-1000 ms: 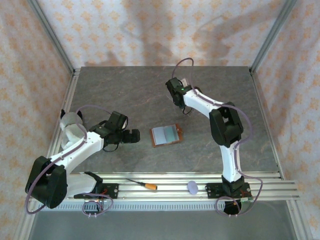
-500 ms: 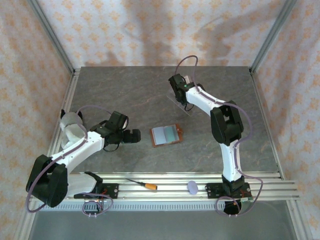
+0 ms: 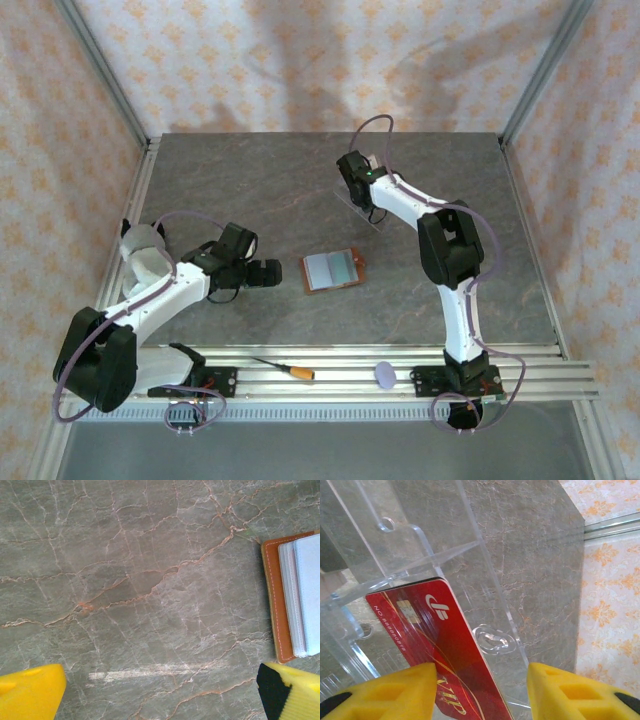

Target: Put the credit cards into the card holder

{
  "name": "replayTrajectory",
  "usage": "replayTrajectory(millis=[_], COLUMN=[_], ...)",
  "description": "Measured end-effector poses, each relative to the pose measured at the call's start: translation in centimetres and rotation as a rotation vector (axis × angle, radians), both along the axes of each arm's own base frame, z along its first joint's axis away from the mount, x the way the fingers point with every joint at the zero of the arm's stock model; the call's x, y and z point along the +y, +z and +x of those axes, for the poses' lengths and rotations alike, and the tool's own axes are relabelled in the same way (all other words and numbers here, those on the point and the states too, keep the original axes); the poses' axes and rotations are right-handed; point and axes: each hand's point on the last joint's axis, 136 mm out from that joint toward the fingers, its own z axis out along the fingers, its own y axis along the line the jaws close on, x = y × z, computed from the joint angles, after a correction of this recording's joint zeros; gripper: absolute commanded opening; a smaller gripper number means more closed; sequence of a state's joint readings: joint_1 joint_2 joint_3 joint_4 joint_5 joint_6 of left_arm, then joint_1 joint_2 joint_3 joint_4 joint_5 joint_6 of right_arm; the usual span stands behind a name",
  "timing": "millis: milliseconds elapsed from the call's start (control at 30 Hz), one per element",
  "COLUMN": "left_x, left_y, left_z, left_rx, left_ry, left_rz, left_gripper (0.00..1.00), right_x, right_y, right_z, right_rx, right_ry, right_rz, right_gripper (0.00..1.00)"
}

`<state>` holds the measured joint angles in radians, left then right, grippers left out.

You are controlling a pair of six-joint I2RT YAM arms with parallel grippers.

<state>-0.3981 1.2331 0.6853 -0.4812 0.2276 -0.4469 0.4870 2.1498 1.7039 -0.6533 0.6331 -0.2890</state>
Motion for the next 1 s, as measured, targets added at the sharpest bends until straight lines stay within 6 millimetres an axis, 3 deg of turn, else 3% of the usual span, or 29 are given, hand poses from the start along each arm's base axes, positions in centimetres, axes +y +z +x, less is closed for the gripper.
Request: replayTrajectory(millis=[567, 1000], left_x=[0.0, 0.01], left_y=[0.0, -0.06], left_z=[-0.01, -0.02], left_rx=[0.0, 0.002], left_ry=[0.0, 0.0], left_rz=[0.0, 0.001], left_gripper=[0.99, 0.99], right_x=[-0.6, -0.67], right_y=[0.59, 0.75], right_z=[0.06, 0.12], right_rx=[-0.021, -0.029], right_ry=[-0.018, -0.021], right_rz=[-0.04, -0.046], right_gripper=[0.41, 0.28])
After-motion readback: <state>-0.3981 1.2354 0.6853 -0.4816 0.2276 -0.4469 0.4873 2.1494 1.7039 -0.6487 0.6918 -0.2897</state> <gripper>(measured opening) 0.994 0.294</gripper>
